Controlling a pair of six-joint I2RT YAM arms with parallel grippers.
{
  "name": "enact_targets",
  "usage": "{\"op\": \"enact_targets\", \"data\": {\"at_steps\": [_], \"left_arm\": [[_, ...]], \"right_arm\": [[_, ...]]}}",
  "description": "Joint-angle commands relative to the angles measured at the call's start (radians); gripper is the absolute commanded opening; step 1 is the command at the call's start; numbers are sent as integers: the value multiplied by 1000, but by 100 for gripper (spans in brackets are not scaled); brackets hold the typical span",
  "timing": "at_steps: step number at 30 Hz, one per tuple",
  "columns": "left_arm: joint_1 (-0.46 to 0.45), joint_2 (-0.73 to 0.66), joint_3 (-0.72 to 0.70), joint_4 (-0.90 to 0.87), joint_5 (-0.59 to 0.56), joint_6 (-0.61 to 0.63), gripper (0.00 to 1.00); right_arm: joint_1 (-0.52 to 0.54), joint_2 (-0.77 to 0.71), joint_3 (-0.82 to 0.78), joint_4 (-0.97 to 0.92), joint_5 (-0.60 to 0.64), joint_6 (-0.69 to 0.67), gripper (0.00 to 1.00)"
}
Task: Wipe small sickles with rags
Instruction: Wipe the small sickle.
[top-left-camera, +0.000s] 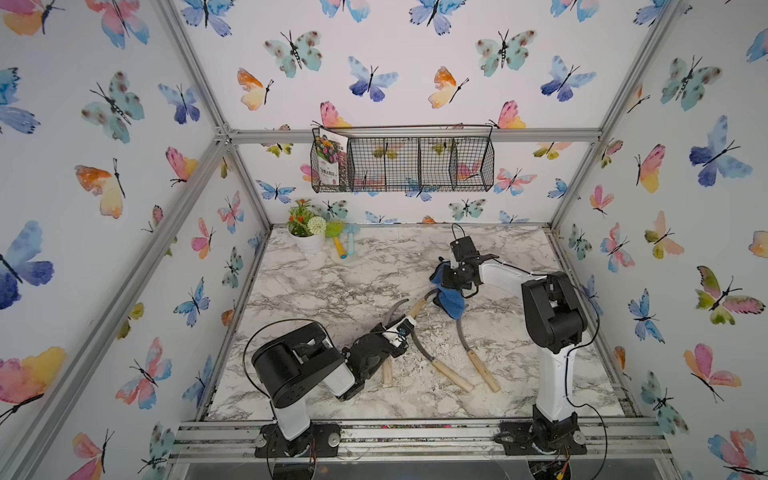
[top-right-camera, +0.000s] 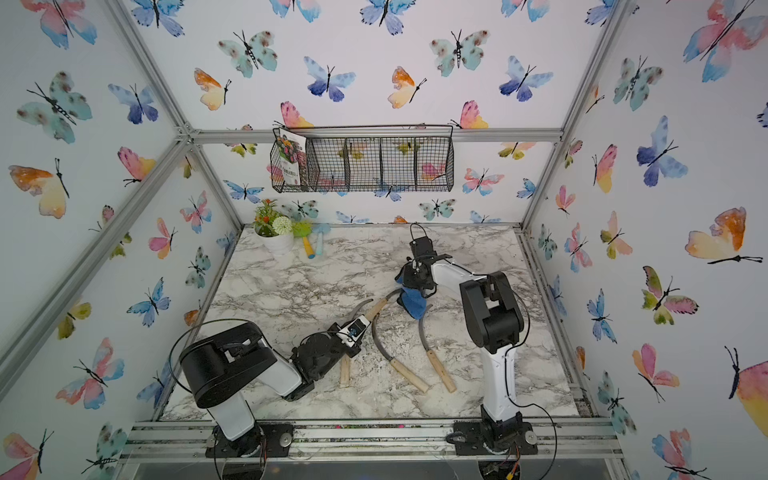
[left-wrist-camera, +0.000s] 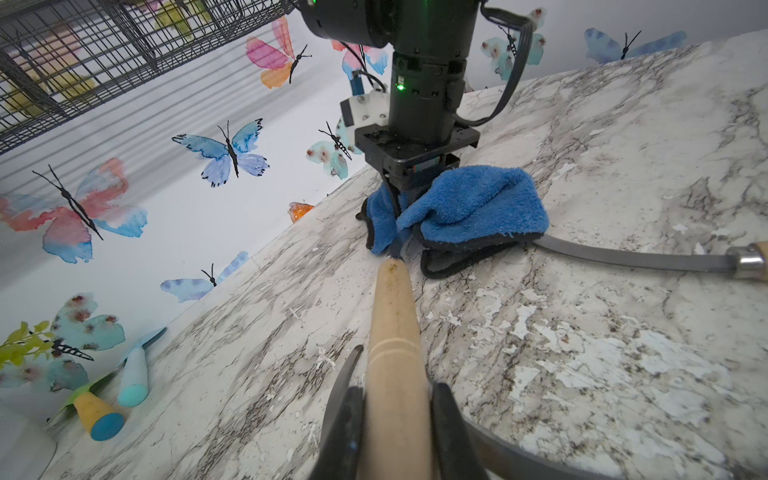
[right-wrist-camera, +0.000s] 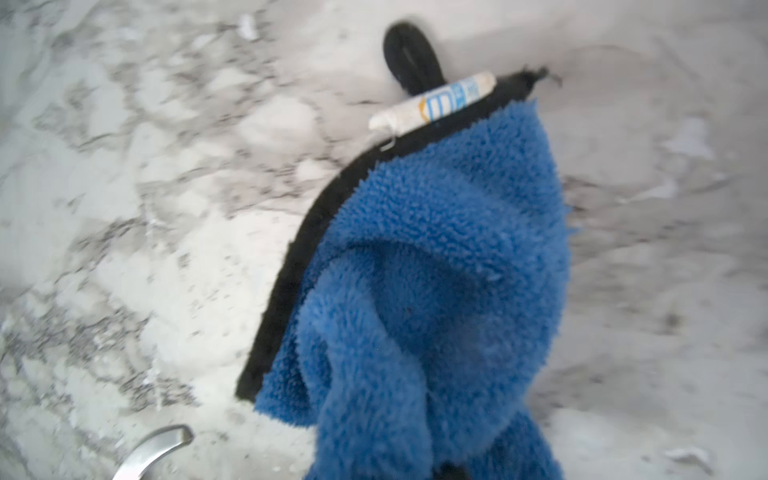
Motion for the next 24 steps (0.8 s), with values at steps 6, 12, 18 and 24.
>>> {"op": "enact_targets", "data": {"at_steps": [6,12,18,24], "left_arm": [[2,-9,6,39,-13,15,0],[2,-9,3,45,-17,13,0],[2,-7,3,52,-29,12,0],[2,-4,3,67,-58,9,0]], "right_arm": [[128,-102,-52,68,-55,-46,2],[42,2,8,-90,44,21,2],[-120,44,-57,-86,1,77,2],[-145,35,-68,-83,-4,79,2]]}}
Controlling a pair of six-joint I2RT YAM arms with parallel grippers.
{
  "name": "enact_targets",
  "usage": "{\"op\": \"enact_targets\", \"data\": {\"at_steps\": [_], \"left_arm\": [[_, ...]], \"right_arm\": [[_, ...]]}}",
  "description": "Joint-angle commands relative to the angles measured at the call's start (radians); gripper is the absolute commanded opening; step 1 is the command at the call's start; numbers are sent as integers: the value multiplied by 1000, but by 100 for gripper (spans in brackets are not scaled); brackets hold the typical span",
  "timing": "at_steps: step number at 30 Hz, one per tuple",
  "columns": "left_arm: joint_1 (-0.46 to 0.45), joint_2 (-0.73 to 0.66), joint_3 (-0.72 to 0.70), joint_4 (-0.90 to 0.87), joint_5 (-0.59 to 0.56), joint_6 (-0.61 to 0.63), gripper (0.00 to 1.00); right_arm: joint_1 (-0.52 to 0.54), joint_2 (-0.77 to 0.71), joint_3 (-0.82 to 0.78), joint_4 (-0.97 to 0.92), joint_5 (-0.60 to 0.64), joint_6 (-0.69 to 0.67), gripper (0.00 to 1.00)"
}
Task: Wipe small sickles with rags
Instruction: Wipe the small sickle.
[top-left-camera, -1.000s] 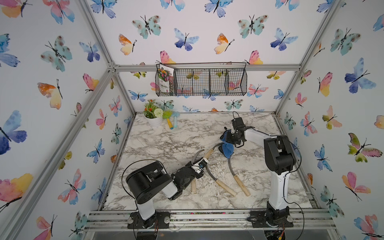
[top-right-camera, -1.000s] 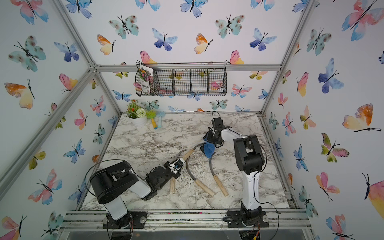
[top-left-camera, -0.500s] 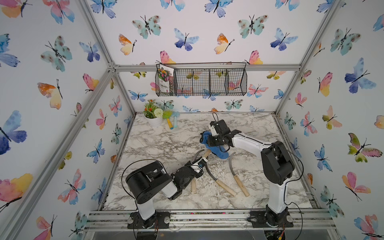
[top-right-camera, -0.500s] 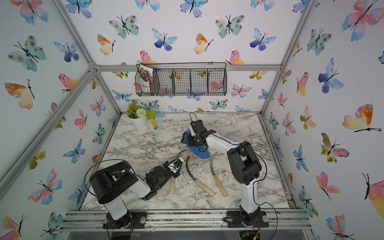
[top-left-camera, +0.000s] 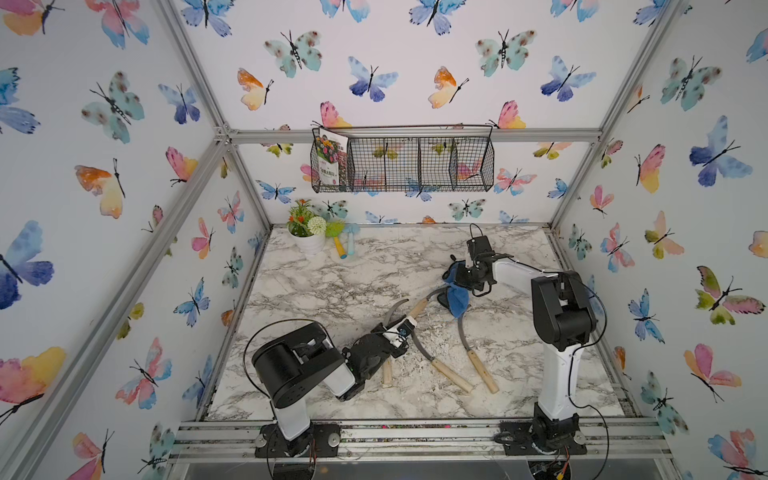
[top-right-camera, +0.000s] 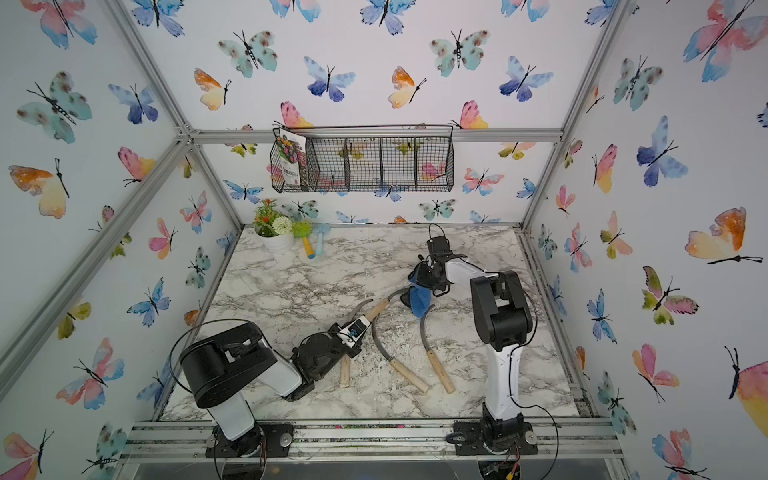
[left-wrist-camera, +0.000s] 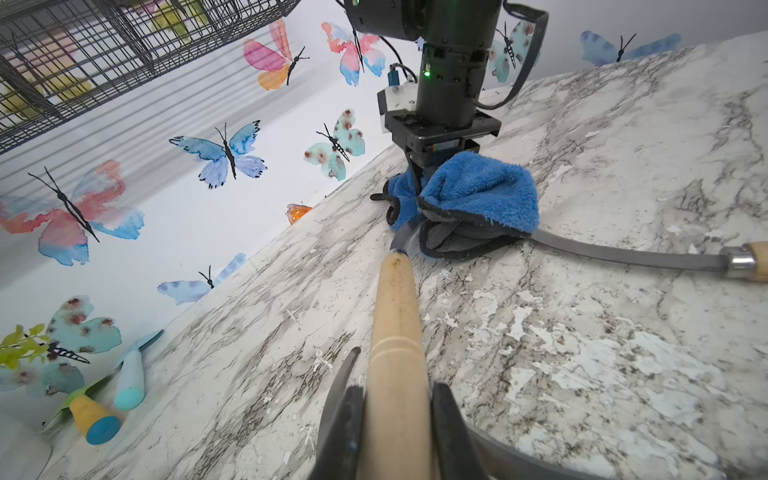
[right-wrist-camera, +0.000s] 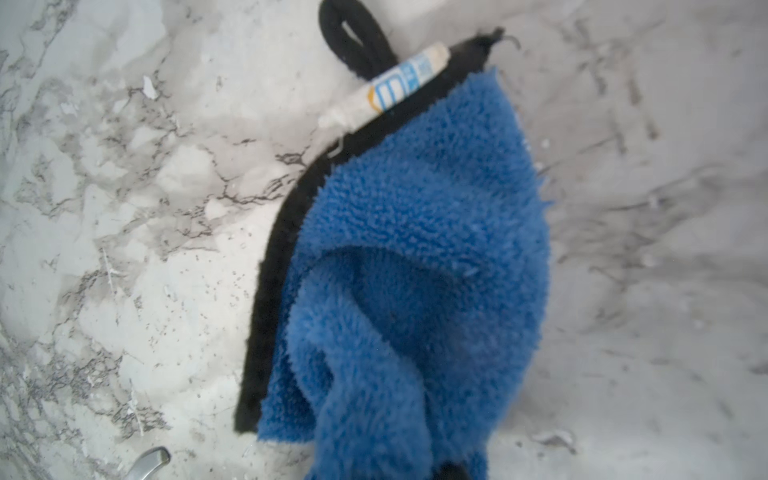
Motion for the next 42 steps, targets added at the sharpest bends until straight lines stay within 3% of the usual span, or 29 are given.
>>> {"op": "enact_targets", "data": {"at_steps": [1,7,11,16,19,22,23,28,31,35,39,42], "left_arm": [[4,-4,0,69,-63,7,0],[11,6,8,75,-92,-14,0],[49,-29,12,44,-119,-117,0],[151,-124,-35,19,19,-298,0],[230,-201,-17,-103,97,-456,0],[358,-285,40,-340,289,-613,0],[387,-292,41,-348,351,-649,0],[440,-230,10,-192,479,-783,0],[511,-175,20,-128,665,-884,0],[597,-47,23,74,864,-1036,0],[656,119,6,390,937,-1164,0],[673,162,32,387,943,-1173,0]], "right_arm": [[6,18,-37,-61,32,8,2],[6,-3,-49,-53,38,8,2],[6,-30,-69,-23,27,3,2],[12,-124,-120,62,-16,-21,2],[23,-208,-129,59,15,-46,2],[33,-326,-140,66,36,-58,2],[38,-369,-135,67,35,-59,2],[100,-530,-49,0,95,-23,2],[134,-628,-70,5,101,45,2],[138,-849,-326,162,41,137,2],[141,-1060,-581,284,51,133,2],[142,-1120,-657,272,133,101,2]]}}
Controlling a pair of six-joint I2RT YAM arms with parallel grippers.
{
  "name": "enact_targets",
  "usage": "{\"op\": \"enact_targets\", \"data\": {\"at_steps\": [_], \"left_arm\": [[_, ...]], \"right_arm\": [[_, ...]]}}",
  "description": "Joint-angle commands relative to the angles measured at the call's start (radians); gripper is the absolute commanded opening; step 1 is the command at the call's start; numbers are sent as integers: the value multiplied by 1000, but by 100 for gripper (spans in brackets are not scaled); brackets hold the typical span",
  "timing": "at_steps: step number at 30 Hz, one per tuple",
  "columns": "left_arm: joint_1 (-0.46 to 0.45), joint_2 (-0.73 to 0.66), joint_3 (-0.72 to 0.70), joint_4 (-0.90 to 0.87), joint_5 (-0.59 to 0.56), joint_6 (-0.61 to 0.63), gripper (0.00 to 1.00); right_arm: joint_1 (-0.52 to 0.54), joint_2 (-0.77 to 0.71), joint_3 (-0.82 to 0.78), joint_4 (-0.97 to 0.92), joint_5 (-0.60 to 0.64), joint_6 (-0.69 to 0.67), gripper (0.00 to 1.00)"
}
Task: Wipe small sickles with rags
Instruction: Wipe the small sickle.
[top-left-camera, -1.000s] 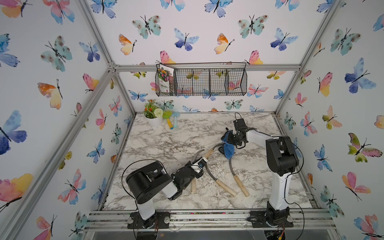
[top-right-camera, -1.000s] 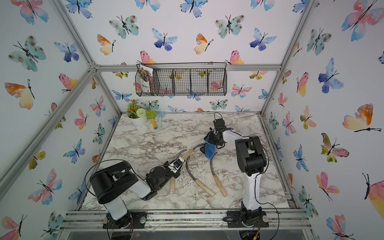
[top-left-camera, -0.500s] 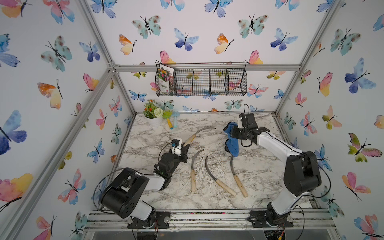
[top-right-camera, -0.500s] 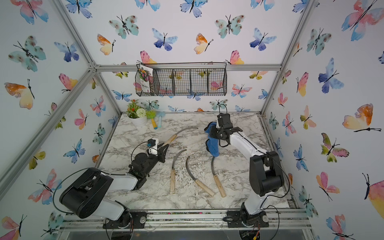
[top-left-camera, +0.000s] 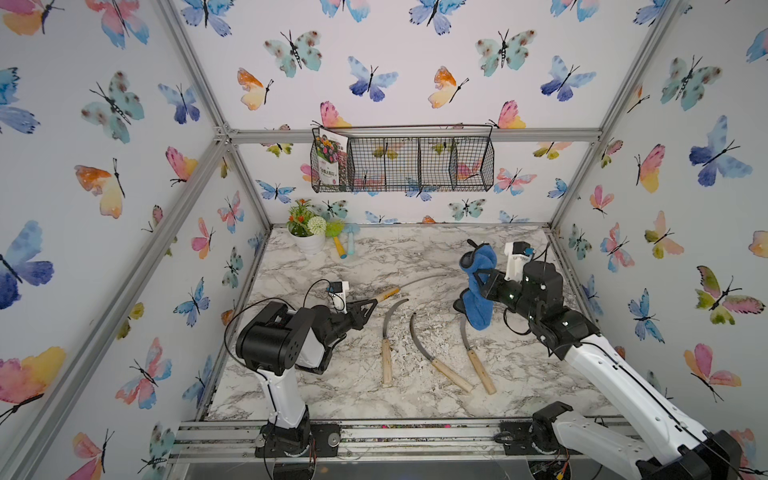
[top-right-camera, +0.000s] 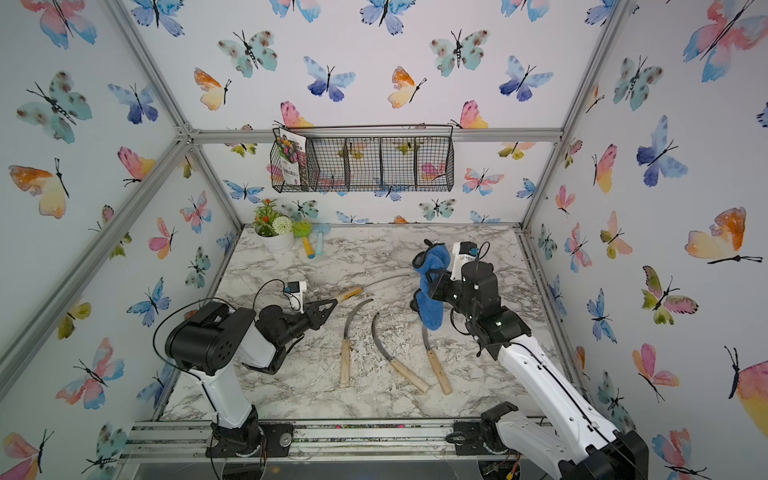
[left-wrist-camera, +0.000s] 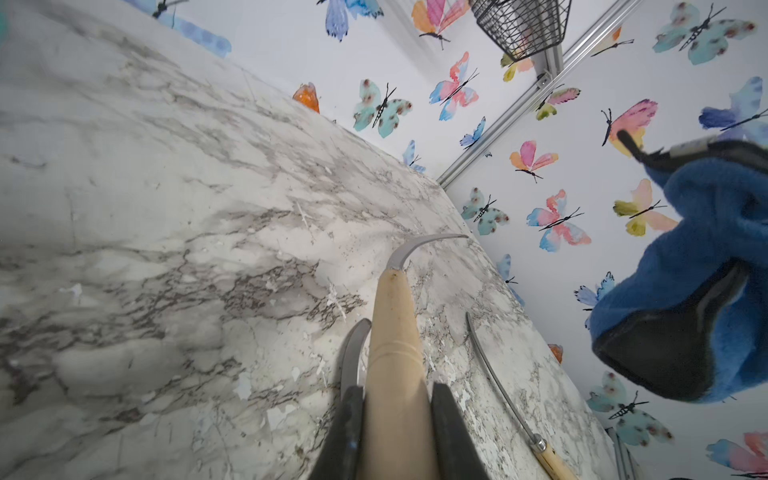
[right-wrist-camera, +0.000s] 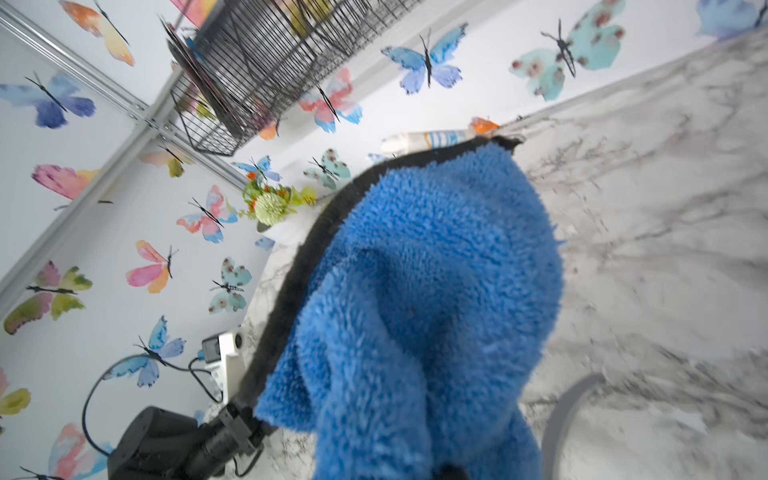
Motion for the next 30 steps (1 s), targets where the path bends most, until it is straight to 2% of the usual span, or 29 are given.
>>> {"op": "enact_targets", "data": {"at_steps": [1,3,5,11,14,16,21,24,28,30], "left_arm": [[19,38,18,265,96,-92,0],[21,30,20,243,79,-89,0],[21,-22,32,115,41,-49,0],[-17,-313,108,-534,-240,71,0],[-70,-506,179,-891,-378,108,0],[-106,-616,226,-1049,-434,132,0],[-114,-772,251,-1218,-401,79,0],[-114,-794,252,-1258,-318,42,0],[-114,-829,188,-1206,-240,-97,0],[-113,-871,201,-1276,-237,-121,0]], "right_arm": [[0,-19,-48,60,63,-14,2],[0,7,-50,90,26,-30,2],[0,54,-39,137,-31,-47,2],[25,243,106,152,-58,-109,2],[89,294,149,161,-20,-139,2],[135,327,173,159,8,-159,2],[224,384,174,207,13,-167,2],[257,409,168,216,15,-165,2],[276,409,133,233,-21,-167,2],[280,397,109,242,-21,-168,2]]}}
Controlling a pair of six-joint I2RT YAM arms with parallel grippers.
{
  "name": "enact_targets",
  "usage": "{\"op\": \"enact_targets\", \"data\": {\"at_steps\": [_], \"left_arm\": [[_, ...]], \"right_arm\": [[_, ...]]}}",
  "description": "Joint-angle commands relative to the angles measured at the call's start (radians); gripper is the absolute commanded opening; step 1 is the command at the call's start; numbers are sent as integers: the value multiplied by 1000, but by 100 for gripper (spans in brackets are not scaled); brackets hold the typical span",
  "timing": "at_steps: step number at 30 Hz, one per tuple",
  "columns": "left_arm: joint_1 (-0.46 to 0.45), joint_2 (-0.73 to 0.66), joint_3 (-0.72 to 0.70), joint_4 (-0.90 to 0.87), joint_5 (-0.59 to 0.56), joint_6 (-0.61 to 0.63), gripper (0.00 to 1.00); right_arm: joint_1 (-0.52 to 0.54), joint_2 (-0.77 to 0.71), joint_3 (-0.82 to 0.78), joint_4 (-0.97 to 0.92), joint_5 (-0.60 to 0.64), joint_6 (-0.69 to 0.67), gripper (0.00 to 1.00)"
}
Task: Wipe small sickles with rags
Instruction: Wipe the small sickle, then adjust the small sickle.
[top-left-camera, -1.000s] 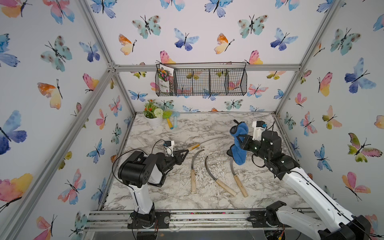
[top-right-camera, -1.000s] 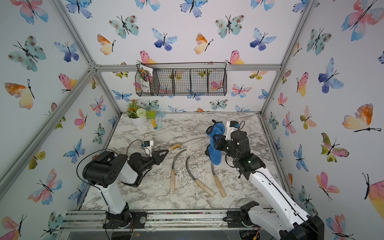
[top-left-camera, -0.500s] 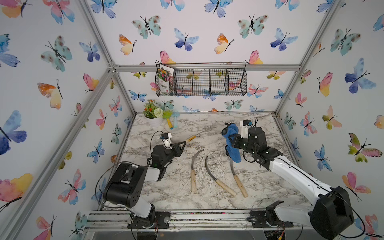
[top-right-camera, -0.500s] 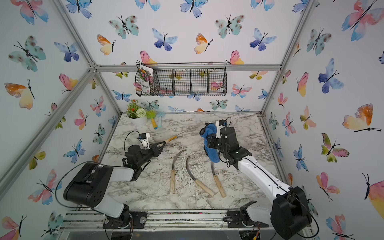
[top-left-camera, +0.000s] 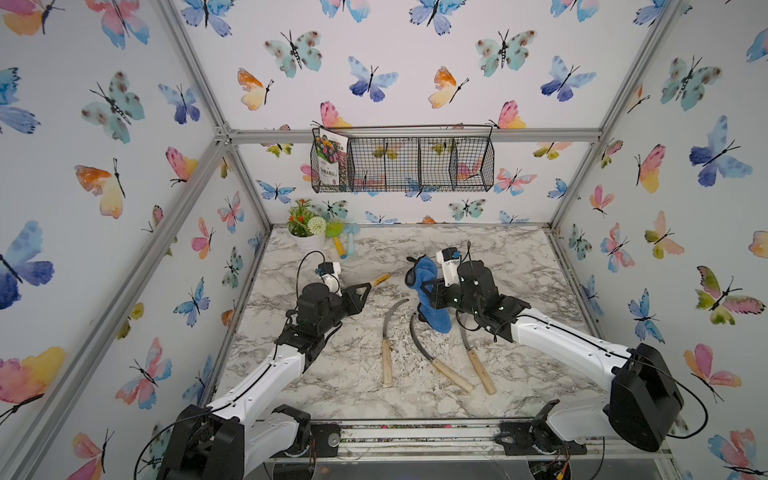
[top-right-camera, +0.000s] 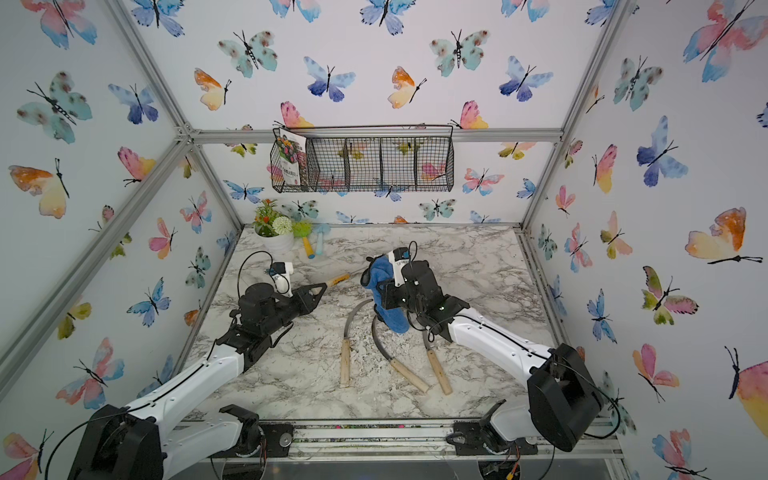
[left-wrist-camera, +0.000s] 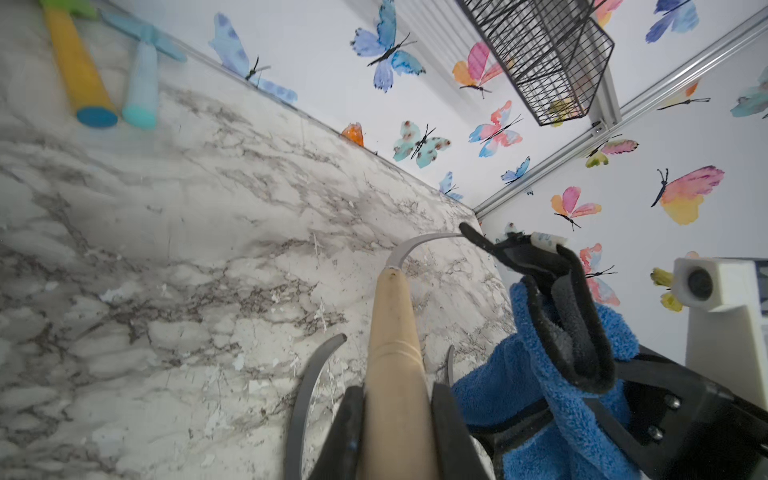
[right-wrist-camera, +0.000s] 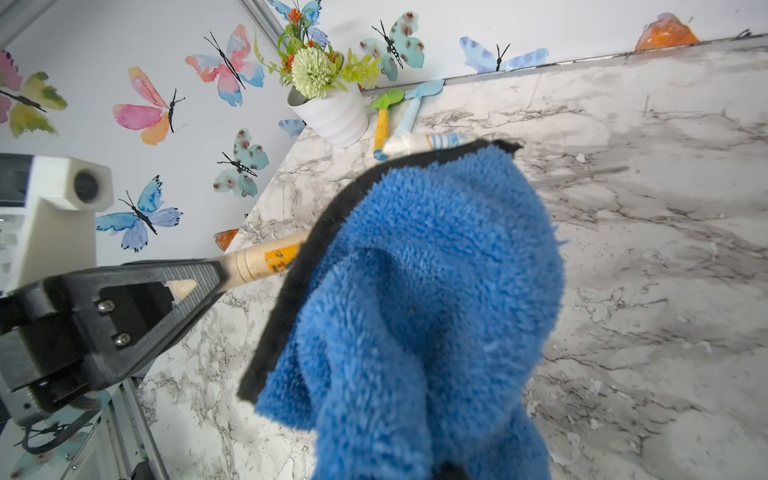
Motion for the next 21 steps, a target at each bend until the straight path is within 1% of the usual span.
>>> {"op": "enact_targets", "data": {"at_steps": [1,3,4,6,7,9,11,13,15,16,17,18,19,21], "left_arm": [[2,-87,23,-133,49,-98,0],[1,-135,64,-204,57,-75,0],[1,-157,104,-278,34,-60,0],[-1,-192,143,-332,6,-36,0],[-2,-217,137,-315,-7,-26,0],[-18,-255,81,-231,-26,-9,0],[-26,-265,24,-145,-30,13,0],[-50,-235,-2,-78,-29,68,0],[-95,-182,16,-74,-40,117,0],[-127,-151,27,-59,-43,150,0],[-165,-125,35,-49,-58,179,0],[-207,-94,45,-42,-83,200,0],[-241,-63,57,-36,-96,214,0],[-279,-11,82,-25,-92,232,0]], "right_arm": [[10,-27,-47,58,-13,-24,2],[13,-42,-96,94,-8,-25,2],[14,-49,-127,123,4,-24,2],[17,-51,-184,203,21,-35,2],[17,-46,-206,232,41,-43,2],[17,-28,-211,250,74,-65,2],[20,-8,-229,294,102,-68,2],[20,17,-255,360,41,-82,2],[20,56,-262,401,19,-70,2],[20,83,-229,364,-27,-89,2],[20,101,-189,300,-39,-99,2],[20,117,-178,295,-47,-81,2],[20,126,-189,335,-81,-69,2],[20,140,-197,386,-113,-54,2]]}}
